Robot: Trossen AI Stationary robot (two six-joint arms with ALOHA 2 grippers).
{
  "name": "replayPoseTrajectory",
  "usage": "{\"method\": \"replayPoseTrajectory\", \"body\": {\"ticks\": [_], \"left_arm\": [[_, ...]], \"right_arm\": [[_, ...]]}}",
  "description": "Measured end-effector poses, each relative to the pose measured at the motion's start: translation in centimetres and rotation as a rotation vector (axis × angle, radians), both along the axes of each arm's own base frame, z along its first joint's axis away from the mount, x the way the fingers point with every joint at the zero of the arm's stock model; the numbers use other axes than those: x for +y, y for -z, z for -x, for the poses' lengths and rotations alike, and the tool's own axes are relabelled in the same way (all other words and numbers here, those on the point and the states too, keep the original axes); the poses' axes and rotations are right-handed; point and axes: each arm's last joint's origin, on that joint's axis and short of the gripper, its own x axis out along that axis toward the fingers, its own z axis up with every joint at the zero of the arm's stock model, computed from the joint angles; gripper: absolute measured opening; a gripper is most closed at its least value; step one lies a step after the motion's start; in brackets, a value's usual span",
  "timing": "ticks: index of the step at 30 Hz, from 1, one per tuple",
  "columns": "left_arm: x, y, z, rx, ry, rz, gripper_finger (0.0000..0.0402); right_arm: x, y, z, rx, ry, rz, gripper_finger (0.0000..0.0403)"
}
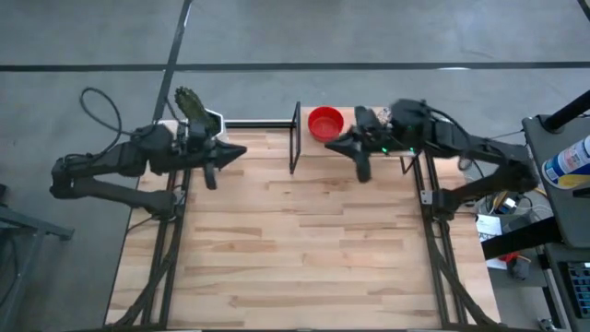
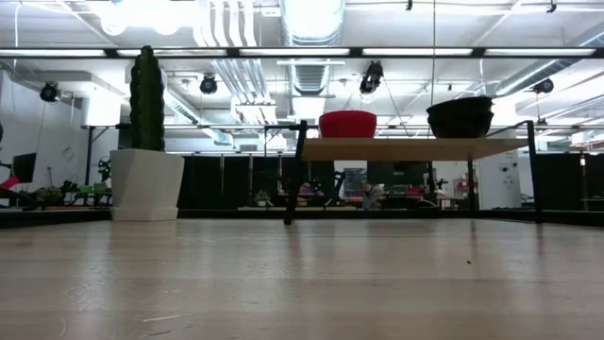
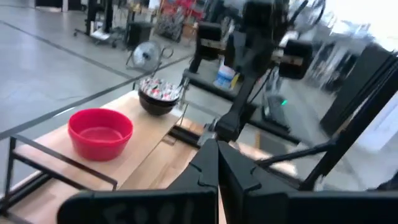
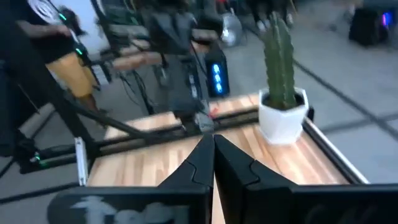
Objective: Pick & Place Mini bowls
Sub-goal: Return to Home Position
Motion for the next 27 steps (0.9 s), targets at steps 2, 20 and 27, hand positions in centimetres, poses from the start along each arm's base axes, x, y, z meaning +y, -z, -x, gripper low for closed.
{"method": "replayPoseTrajectory", "body": {"ticks": [2,20,27], "left_arm": [[-0.1,0.9,1.2,-0.054,0.015,0.027,0.0],[-0.2,11.6,5.6,-0.101,-0.015,0.015,0.0],[-0.3,14.4,5.8,-0.168,0.018,-0.011,0.0]], "right_arm": [[1.1,0.5,1.0,-0.069,-0.038,0.032,0.0008],[2.9,12.6,8.1,-0.103,-0.052,0.082,0.0008],[3.2,16.4,10.1,-0.244,-0.088,0.083,0.0008]]}}
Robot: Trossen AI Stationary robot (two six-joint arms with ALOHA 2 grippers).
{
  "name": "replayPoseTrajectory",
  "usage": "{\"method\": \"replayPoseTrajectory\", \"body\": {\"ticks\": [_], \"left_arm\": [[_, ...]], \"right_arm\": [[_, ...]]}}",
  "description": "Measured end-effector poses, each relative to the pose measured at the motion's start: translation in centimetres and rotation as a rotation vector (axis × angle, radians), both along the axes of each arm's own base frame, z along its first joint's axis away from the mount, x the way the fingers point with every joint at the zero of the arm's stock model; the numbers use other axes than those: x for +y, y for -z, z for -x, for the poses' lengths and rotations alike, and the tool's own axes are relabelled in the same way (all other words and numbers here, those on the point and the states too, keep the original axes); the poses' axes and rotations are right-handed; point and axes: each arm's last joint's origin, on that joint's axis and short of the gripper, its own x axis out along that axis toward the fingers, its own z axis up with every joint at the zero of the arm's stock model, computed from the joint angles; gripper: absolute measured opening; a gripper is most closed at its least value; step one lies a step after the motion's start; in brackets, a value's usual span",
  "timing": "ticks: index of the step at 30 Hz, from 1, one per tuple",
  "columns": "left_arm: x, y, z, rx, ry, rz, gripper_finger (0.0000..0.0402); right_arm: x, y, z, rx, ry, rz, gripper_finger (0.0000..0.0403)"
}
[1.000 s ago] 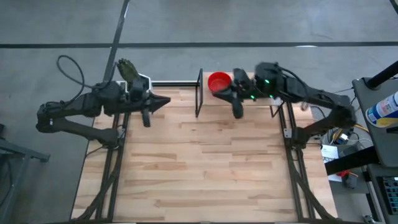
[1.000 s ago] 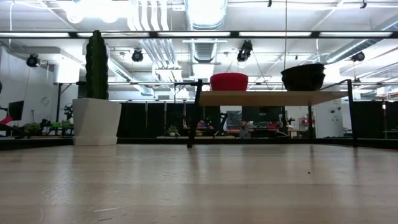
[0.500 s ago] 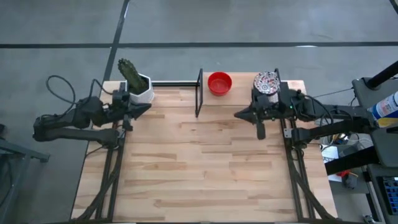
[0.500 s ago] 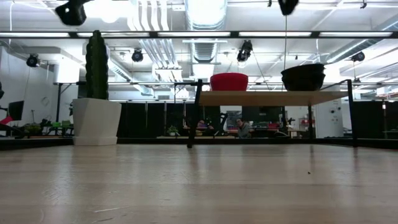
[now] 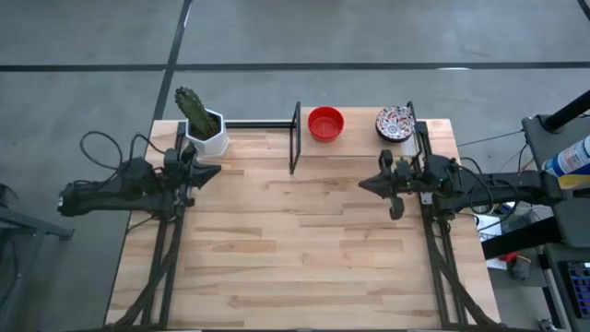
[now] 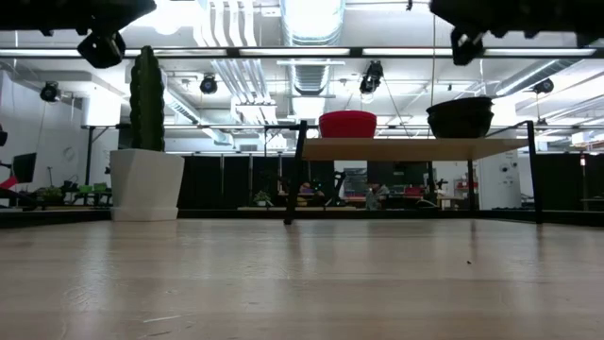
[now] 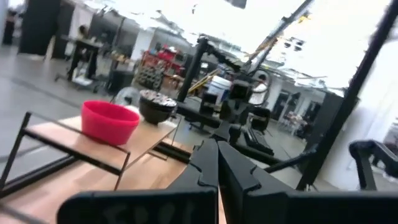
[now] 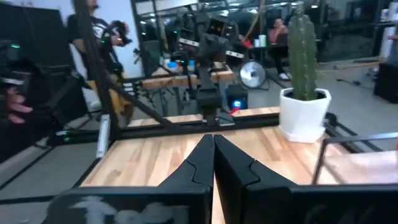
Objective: Pick & Place Mini bowls
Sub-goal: Return to Home Position
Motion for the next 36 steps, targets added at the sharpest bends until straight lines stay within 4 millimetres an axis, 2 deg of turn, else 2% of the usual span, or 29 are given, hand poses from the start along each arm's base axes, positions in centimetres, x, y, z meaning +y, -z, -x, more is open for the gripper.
{"method": "replayPoseTrajectory", "body": {"ticks": [8,21,30,36], "left_arm": [[-0.1,2.4,0.3,-0.007,0.013,-0.059,0.0],[-0.2,3.5,1.6,-0.09,0.009,-0.112,0.0],[-0.1,5.5,1.1,-0.095,0.008,-0.098,0.0],[-0.1,7.2,0.5,-0.054,0.03,0.032,0.0]], "right_arm": [[0.1,3.2,2.3,-0.07,-0.003,-0.021,0.0009],[0.3,6.6,5.0,-0.16,0.008,-0.028,0.0009],[0.3,8.5,5.6,-0.147,0.006,-0.056,0.0009],[0.3,9.3,5.4,-0.054,0.009,-0.055,0.0009]]}}
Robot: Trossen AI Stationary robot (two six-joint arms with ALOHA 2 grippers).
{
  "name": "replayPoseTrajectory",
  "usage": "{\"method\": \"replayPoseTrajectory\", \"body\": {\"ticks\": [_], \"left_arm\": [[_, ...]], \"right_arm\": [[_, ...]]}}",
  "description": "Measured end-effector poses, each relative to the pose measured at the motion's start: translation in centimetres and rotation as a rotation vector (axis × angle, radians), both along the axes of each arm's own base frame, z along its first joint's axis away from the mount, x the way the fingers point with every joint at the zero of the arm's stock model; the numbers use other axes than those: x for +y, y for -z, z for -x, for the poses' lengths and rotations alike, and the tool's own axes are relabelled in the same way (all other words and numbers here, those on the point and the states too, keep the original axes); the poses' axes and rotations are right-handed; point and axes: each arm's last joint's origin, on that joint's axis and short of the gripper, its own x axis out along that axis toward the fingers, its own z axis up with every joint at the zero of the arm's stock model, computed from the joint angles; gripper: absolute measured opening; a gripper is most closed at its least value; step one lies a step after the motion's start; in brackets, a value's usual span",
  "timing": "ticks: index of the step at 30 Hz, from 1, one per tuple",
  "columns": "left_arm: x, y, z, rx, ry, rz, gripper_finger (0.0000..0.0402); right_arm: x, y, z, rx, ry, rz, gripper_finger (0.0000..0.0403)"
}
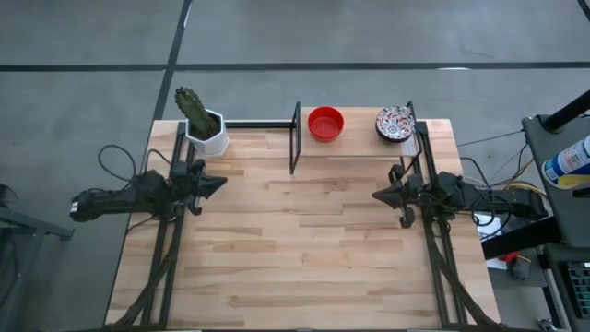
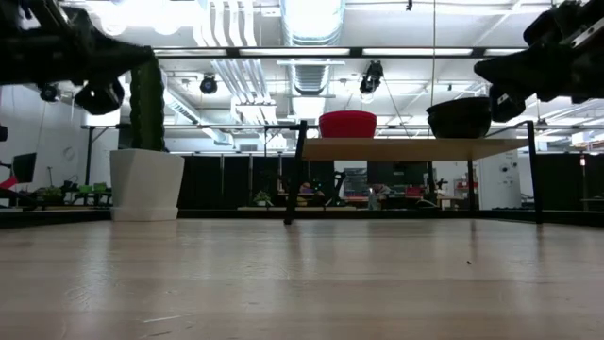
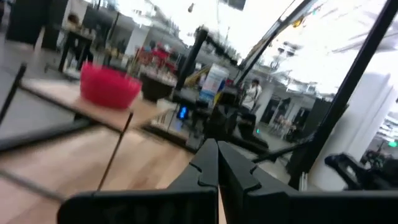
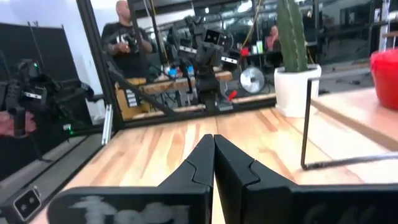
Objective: Pick & Place Mini bowls
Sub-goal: Return to Home Position
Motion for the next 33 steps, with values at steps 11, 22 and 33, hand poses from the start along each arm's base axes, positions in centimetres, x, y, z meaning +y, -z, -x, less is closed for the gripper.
{"method": "replayPoseTrajectory", "body": {"ticks": [11,22,33], "left_arm": [[0.0,3.2,-0.7,0.162,0.008,0.028,0.0],[0.0,3.3,-0.7,0.169,0.005,0.029,0.0],[0.0,3.3,-0.7,0.168,0.004,0.029,0.0]], "right_arm": [[0.0,0.4,-0.2,0.046,0.0,-0.003,0.0009],[0.0,0.4,-0.2,0.047,-0.001,-0.003,0.0009],[0.0,0.4,-0.2,0.047,-0.001,-0.003,0.0009]]}}
